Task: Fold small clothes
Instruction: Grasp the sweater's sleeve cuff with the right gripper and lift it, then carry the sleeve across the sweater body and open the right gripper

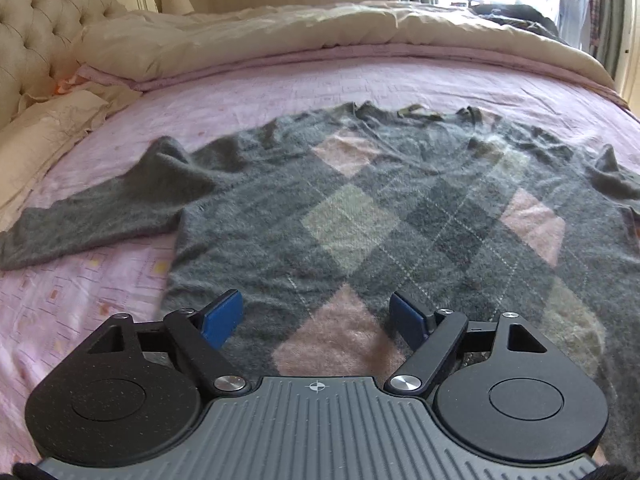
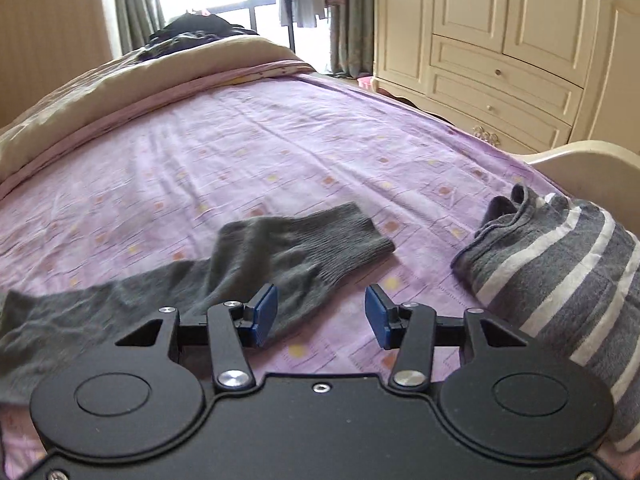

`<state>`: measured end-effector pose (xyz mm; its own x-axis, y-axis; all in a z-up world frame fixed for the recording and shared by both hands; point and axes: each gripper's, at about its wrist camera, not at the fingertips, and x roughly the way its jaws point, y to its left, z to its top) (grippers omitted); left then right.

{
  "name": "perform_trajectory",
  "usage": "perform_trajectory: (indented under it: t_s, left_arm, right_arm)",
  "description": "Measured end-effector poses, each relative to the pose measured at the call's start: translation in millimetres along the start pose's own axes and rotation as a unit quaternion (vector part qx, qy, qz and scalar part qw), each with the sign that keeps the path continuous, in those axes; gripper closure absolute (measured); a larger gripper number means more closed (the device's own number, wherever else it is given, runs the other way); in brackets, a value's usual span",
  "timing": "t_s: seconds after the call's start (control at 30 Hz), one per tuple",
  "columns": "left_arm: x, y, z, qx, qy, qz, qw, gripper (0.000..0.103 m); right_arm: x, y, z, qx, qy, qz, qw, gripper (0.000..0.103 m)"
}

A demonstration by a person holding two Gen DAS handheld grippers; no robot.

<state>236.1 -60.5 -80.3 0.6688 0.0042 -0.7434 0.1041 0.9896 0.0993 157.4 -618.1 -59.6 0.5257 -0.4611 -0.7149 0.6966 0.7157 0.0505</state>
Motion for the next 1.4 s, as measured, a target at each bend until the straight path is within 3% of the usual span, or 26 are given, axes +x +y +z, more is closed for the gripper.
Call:
perform_trajectory:
  t_s: [0.03,0.3,0.37,0.4,0.5,0.67,0.83,1.0,1.1,1.27,1.4]
  left_arm:
    - [5.3,-0.5,-2.2,-0.003,0.008,-0.003,1.0,0.023]
    - [6.8,2.1,-19.7,-0.004,-0.044,-0.02,0.9988,0.017]
    - [7.7,3.4,-20.7,-0.008,-0.047,-0.022,0.9986,0.013]
    - [8.1,3.4,-20.8,-0.006,-0.049,-0.021,0.9986,0.013]
    - [8.0,3.1,-19.7,-0.005,-0.046,-0.021,0.9987,0.012]
    - [8.5,4.4,-16.9,-0.007,-0.036,-0.025,0.999,0.012]
    - [7.4,8.6,-7.3,-0.015,-0.006,-0.044,0.9989,0.014]
    - [-6.7,22.7,-1.4,-0.048,0.011,-0.08,0.9956,0.014]
    - [-20.0,33.7,0.0,-0.053,0.009,-0.095,0.9941,0.014]
    - [-37.3,58.6,2.7,-0.063,0.006,-0.114,0.9914,0.014]
    - [-45.7,82.2,2.8,-0.078,0.003,-0.121,0.9896,0.014]
  right_arm:
    - [7.0,-5.2,2.5,0.013,0.003,0.003,1.0,0.047]
    - [51.8,-23.4,5.7,0.118,0.028,0.034,0.992,0.044]
    - [54.8,-25.8,5.0,0.134,0.018,0.054,0.989,0.056]
    - [57.1,-26.4,5.5,0.139,0.021,0.062,0.988,0.084]
    - [52.8,-30.4,7.8,0.161,0.02,0.077,0.984,0.089]
    - [9.8,-28.5,25.2,0.123,-0.024,0.051,0.991,0.09]
    - [-41.8,-9.7,54.2,0.059,-0.059,0.055,0.995,0.09]
    - [-87.2,56.2,77.1,-0.02,-0.093,0.088,0.992,0.09]
    - [-115.6,115.4,81.6,-0.069,-0.11,0.135,0.982,0.09]
    - [-154.6,219.4,63.4,-0.14,-0.112,0.233,0.956,0.09]
    - [-169.7,304.1,22.2,-0.188,-0.091,0.315,0.926,0.09]
